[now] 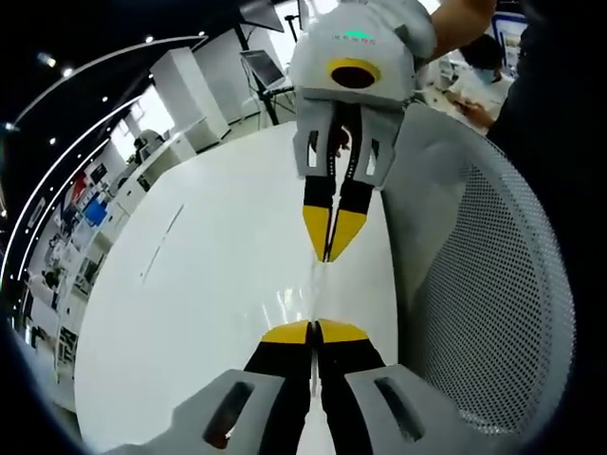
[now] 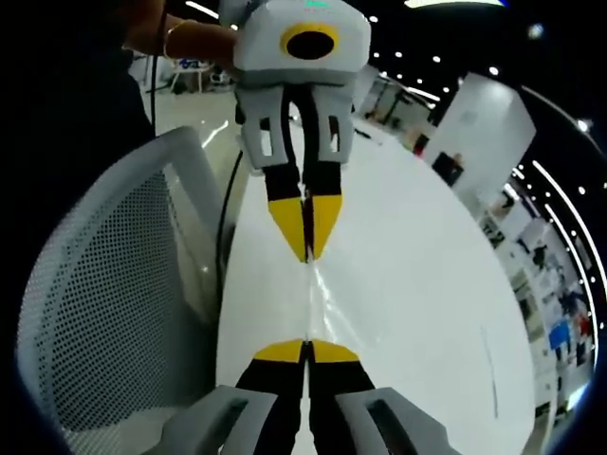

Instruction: Open the resealable bag by pulling the two sides of the seal apart until the entire bag opening is separated and visibly accessible.

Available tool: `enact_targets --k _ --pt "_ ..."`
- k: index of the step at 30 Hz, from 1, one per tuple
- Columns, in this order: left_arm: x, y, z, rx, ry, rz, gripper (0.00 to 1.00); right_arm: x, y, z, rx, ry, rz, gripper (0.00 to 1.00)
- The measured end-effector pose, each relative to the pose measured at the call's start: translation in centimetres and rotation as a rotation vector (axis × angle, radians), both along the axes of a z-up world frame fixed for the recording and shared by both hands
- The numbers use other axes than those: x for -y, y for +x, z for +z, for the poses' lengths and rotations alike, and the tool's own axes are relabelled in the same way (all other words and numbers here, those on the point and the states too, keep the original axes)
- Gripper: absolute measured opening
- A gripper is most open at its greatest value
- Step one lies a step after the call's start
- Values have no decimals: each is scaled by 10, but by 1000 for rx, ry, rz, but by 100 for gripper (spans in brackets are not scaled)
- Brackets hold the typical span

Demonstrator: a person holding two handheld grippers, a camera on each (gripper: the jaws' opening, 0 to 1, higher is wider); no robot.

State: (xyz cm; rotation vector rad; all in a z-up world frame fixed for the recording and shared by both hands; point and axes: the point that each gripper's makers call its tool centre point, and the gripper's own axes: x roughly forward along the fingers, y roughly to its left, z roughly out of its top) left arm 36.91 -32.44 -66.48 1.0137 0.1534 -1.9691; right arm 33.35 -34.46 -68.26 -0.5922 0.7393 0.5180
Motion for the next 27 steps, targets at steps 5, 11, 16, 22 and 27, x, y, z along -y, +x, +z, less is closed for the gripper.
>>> enact_targets --k 5,11,16,22,27 --pt "-3 4 6 -35 5 33 8 -3 0 0 -1 -50 38 0" --pt "-4 4 24 -104 -12 79 15 -7 0 -2 -3 -91 72 0" --pt "2 3 30 -152 -20 103 15 -12 1 -2 -2 -104 97 0" --pt "11 -5 21 -173 12 97 13 -19 2 -1 7 -131 134 0" --pt "15 -16 14 -202 48 82 10 -22 3 -1 8 -171 168 0"
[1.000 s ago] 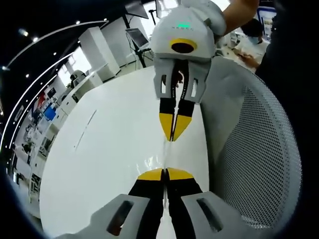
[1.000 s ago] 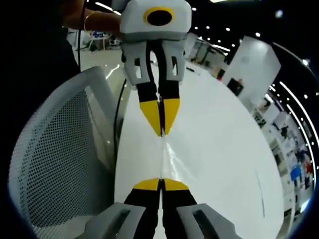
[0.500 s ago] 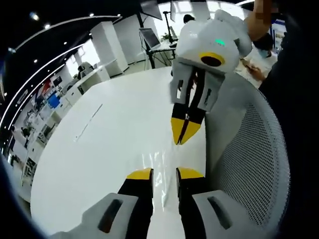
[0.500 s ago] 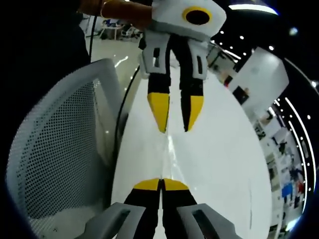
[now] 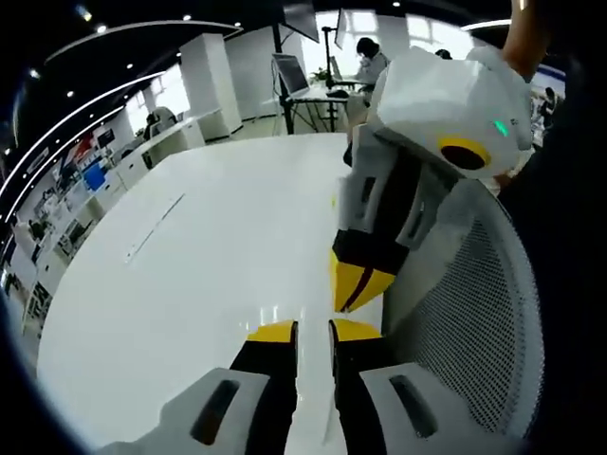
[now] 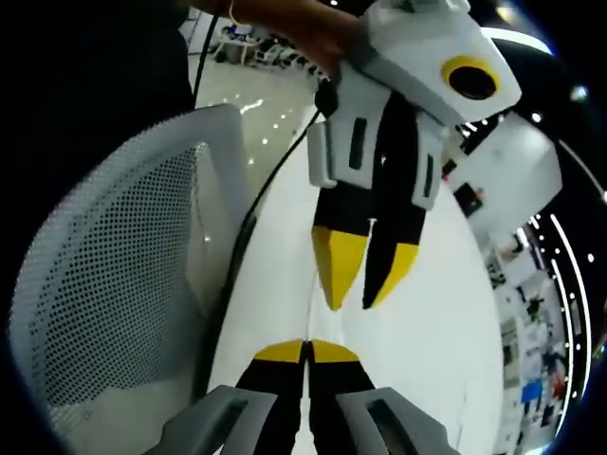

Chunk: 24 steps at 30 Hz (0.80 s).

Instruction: Open the resealable bag by pulling the two sides of the seal apart until the entire bag opening is separated and visibly accessible.

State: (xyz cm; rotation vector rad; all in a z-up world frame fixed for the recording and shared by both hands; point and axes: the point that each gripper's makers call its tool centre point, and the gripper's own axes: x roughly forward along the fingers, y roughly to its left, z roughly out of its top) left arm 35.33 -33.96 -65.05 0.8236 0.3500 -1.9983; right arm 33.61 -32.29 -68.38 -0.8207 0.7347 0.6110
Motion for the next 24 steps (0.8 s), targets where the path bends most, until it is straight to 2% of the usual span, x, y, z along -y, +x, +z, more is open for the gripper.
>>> enact_targets --k 3,9,12,17,24 --pt "3 -5 -1 -24 10 0 10 -2 1 0 3 -7 12 0" --pt "2 -8 -10 -21 53 -8 9 -3 2 2 10 -31 35 0" --pt "-2 -4 -16 -3 82 -4 5 -3 2 3 11 -32 36 0" --pt "-6 -2 -18 -22 112 7 5 -4 1 3 11 -34 43 0" --pt "-16 0 -25 -13 166 -3 5 -5 1 4 10 -38 51 0"
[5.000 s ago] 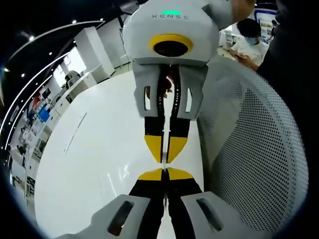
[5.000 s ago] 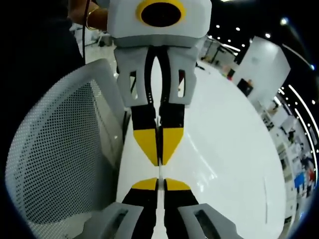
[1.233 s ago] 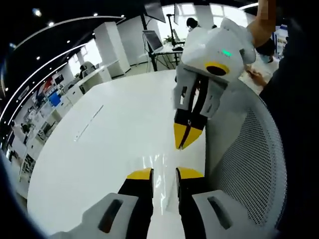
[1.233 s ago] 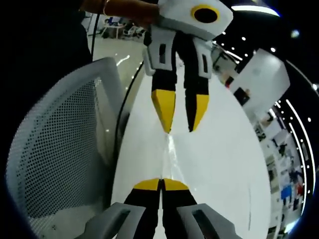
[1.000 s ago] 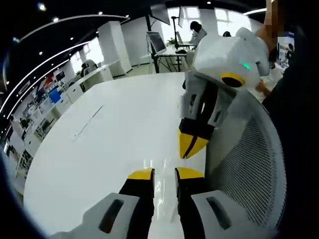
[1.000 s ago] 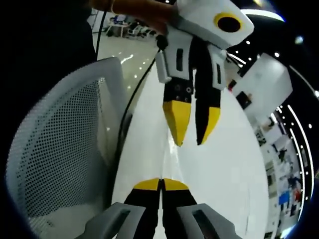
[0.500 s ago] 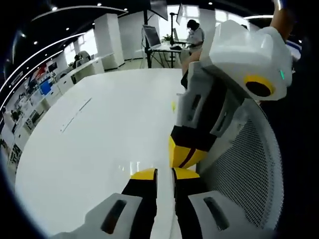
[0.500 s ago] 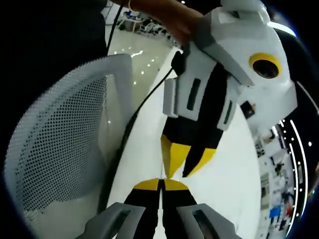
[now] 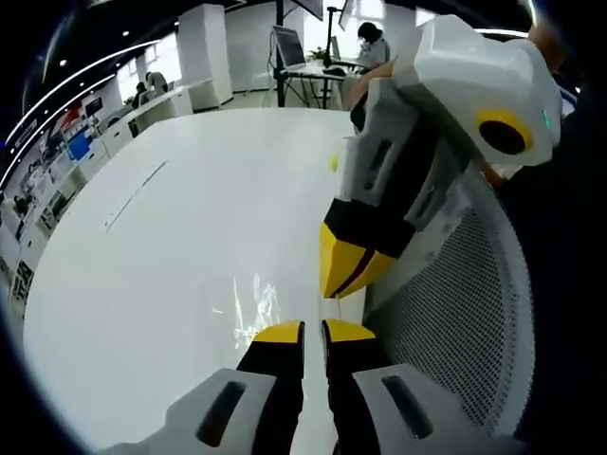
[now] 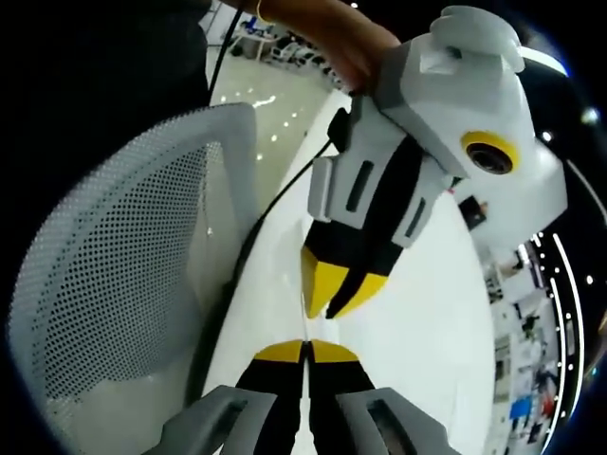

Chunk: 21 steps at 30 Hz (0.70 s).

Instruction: Open the resealable bag by pulling the two sides of the seal apart until the entire bag opening is separated and visibly accessible.

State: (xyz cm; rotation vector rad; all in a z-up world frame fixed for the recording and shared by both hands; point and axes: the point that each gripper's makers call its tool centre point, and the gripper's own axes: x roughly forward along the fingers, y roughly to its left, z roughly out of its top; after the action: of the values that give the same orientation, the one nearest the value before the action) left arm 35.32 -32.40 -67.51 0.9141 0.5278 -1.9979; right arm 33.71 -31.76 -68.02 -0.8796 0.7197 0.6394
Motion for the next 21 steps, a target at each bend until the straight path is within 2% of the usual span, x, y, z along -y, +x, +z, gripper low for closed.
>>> enact_targets --k 3,4,6,8,10,17,21 --pt "-4 3 -6 21 33 0 4 -1 0 0 0 0 2 0" --pt "-11 5 -11 47 75 -16 2 0 0 0 -1 -6 1 0" --pt "-12 10 -17 112 80 -33 0 0 0 1 1 -4 1 0" --pt "-12 9 -18 99 76 -21 0 0 0 0 0 -5 -1 0" --pt "-12 6 -16 51 80 7 0 2 -1 0 -2 -11 -5 0" --pt "-1 17 -7 58 20 81 0 5 1 0 8 3 -39 0" --pt "7 23 2 57 -30 122 0 2 3 3 17 36 -51 0"
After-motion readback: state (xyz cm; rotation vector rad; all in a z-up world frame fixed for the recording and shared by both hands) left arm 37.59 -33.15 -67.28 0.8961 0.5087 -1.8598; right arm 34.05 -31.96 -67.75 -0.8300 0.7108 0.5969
